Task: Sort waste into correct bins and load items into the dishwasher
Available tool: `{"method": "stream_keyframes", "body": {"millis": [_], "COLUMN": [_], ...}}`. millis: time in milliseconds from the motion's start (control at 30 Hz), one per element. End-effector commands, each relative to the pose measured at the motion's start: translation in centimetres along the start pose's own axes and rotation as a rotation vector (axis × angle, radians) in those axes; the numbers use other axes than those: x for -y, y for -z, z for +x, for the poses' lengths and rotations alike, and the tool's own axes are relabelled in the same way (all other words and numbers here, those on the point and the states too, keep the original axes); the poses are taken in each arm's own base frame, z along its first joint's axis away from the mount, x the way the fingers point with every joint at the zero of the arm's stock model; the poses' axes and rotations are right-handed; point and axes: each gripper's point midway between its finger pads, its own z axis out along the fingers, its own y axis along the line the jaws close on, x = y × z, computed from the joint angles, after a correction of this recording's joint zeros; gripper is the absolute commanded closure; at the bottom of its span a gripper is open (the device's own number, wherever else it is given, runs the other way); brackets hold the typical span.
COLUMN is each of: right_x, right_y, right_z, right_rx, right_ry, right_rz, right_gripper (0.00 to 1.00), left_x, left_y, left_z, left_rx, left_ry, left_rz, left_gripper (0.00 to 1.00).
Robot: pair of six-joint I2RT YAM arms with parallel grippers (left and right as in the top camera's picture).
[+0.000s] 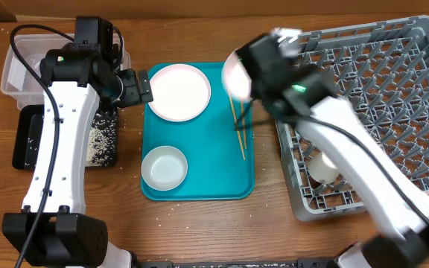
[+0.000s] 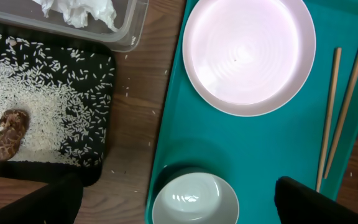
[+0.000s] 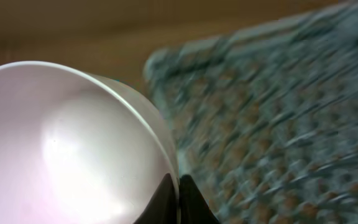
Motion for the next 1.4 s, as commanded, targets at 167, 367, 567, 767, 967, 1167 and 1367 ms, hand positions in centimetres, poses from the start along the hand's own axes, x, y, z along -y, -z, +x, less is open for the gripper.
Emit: {"method": "stream_keyframes", "body": {"millis": [167,367,567,767,967,1167,1367], "right_x": [7.3,8.3,8.1,6.5,7.4,7.0,4.3], "right_y": [-3.9,-9.5,-14.5,-18.2,-19.9,-20.9,-20.3], "right_z": [-6.5,-6.8,-7.1,-6.3,-4.3,-2.2,-1.3], "right_rx": [0.241,0.185,0.178,0.159,0.092,0.028,0.04], "right_ry": [0.125,0.273,0.338,0.475,0.574,0.656,0.709], "right_rz": [0.474,0.578,0.612,0.627,0.766,0.785,0.75], "right_gripper": [0.96,0.96,0.96,0.96,0.96,0.96,0.96], "left_x": [0.2,0.2,0.2,0.2,0.2,0.2,0.2], "left_y": [0.6,0.6,0.6,0.6,0.6,0.6,0.6], "left_z": [-0.5,-0.5,-0.5,-0.5,-0.5,-0.5,-0.5], "left_rx": [0.021,0.021,0.021,0.021,0.021,0.021,0.021], "left_ry": [-0.01,-0.01,-0.01,-0.01,-0.01,-0.01,-0.01], "left_rz": [0.012,0.012,0.012,0.012,0.012,0.012,0.012], "left_gripper": [0.0,0.0,0.0,0.0,0.0,0.0,0.0]}}
